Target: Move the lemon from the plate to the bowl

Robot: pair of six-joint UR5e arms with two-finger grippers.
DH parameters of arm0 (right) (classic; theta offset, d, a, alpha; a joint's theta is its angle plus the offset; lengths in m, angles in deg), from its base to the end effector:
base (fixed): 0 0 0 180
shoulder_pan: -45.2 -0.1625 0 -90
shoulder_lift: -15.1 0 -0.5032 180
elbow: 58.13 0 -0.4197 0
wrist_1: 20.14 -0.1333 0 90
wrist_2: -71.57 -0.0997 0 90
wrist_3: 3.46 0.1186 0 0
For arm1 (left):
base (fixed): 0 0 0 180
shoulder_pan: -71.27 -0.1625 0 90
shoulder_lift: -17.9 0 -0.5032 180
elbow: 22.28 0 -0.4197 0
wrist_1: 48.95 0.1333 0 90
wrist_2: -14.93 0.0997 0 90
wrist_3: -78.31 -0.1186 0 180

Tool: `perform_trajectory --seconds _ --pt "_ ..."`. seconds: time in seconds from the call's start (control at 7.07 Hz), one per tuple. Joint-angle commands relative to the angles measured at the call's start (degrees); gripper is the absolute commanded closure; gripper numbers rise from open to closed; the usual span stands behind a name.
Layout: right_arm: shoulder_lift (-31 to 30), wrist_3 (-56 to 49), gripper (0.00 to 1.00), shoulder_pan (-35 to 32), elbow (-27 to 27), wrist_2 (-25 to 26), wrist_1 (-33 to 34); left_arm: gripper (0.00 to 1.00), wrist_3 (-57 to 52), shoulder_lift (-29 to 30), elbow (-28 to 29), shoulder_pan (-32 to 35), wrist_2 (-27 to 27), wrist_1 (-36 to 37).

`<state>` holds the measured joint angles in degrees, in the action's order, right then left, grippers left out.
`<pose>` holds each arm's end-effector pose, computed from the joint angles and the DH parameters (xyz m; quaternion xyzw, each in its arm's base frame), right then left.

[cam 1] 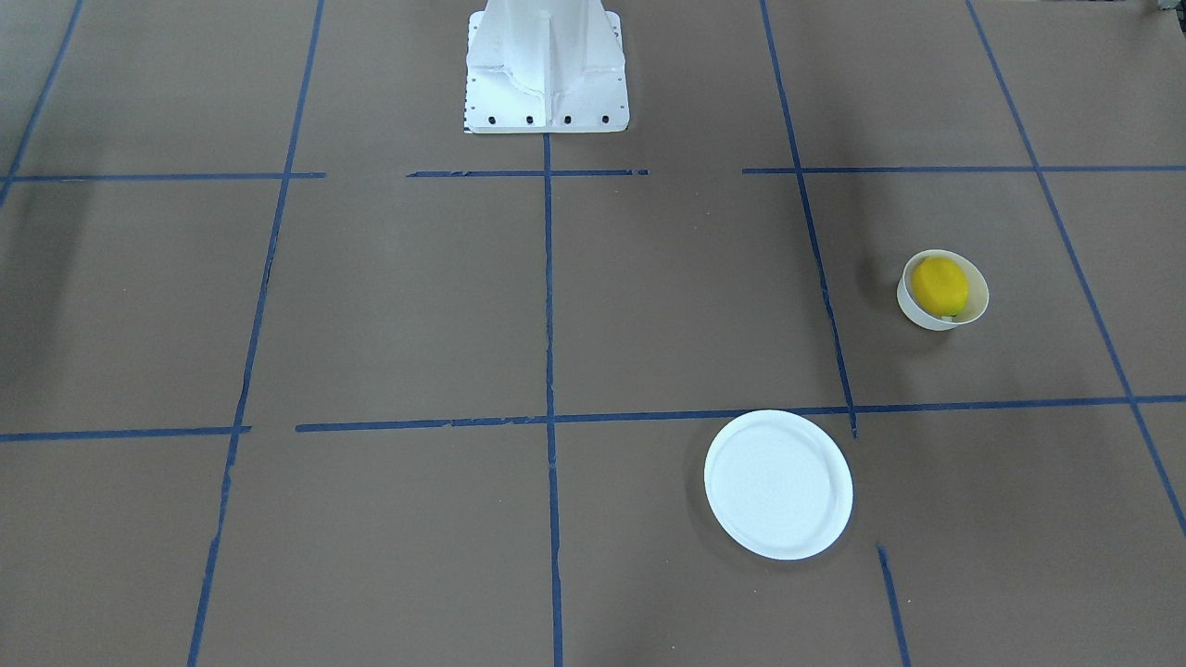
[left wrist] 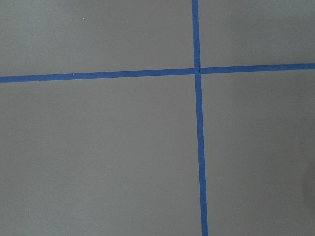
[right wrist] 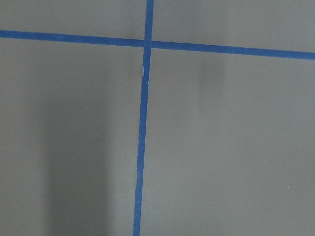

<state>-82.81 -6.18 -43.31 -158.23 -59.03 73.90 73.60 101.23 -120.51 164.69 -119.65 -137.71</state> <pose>0.0445 -0.4482 0.7381 -0.0114 -0.3470 -0.0288 0.9373 -0.0775 -0.4575 0.7348 0.0295 0.3782 0.0115 0.9252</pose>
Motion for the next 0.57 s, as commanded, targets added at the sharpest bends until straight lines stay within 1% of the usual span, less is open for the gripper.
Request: perform_trajectory --seconds 0.0,0.42 --pt "0.0 0.0 0.0 0.0 0.0 0.0 0.0 0.0 -0.03 -0.18 0.06 0.0 0.02 -0.1" --pt "0.0 0.0 0.0 0.0 0.0 0.0 0.0 0.0 -0.29 -0.36 0.06 -0.09 0.19 -0.1"
